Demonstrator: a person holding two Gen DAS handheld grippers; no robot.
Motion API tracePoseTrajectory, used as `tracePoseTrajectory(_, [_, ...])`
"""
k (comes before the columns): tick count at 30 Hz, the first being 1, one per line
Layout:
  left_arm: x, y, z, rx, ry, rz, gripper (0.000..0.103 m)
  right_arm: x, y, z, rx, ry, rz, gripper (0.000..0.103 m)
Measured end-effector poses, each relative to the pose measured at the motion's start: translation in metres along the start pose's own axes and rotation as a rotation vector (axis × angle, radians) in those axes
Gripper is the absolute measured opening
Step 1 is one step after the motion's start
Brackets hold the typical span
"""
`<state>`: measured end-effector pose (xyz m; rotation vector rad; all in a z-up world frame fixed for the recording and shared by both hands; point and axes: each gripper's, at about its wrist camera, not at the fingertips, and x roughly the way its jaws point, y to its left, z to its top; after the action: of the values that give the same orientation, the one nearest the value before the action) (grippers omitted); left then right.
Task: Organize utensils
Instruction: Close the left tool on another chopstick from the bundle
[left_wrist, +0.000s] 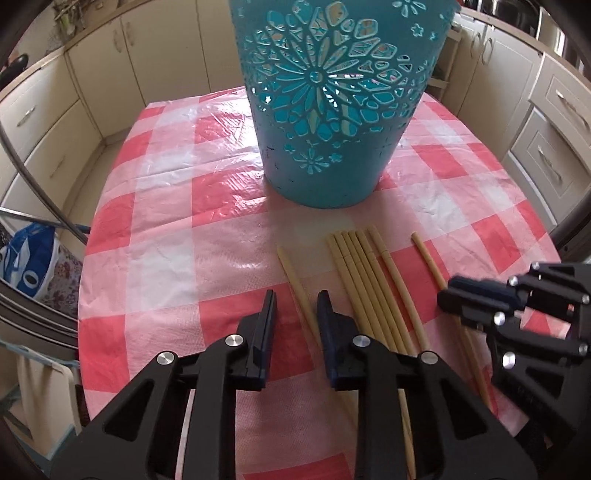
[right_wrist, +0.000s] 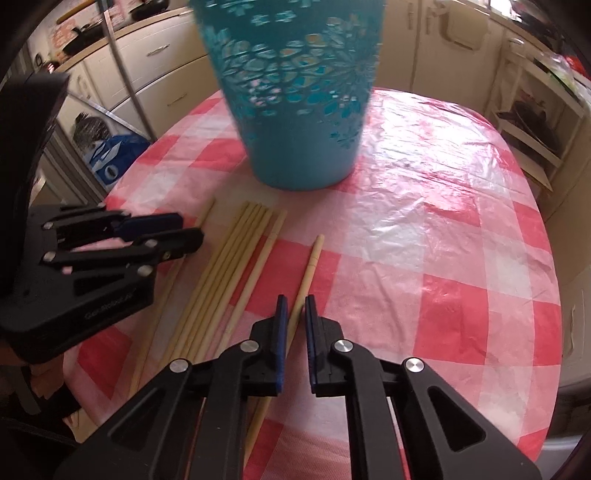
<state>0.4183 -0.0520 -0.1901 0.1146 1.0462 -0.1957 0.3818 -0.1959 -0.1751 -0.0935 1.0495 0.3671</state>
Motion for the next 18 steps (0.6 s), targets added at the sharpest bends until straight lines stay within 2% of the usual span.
tracePoseTrajectory(4, [0.001, -0.006, 0.0, 0.027, -0.013, 0.037, 0.023, 0.004, 0.0, 0.005, 0.017, -0.014, -0.001, 0.01])
tracePoseTrajectory(7, [0.001, -0.007, 0.0, 0.021, -0.013, 0.008, 0.008, 0.004, 0.004, 0.005, -0.002, -0.011, -0.006, 0.008])
tracePoseTrajectory(8, [0.001, -0.007, 0.0, 0.021, -0.013, 0.005, 0.006, 0.004, 0.005, 0.006, -0.009, -0.006, -0.003, 0.008])
tracePoseTrajectory(12, [0.001, -0.009, 0.0, 0.031, -0.009, 0.012, 0.006, 0.003, 0.006, 0.005, -0.034, 0.01, 0.0, 0.008])
tracePoseTrajectory(15, [0.001, -0.011, 0.0, 0.031, -0.012, 0.03, 0.01, 0.005, 0.007, 0.006, -0.03, 0.005, -0.009, 0.008])
tracePoseTrajectory(18, [0.0, -0.011, 0.0, 0.04, -0.016, 0.028, 0.008, 0.006, 0.01, 0.007, -0.041, 0.0, -0.021, 0.008])
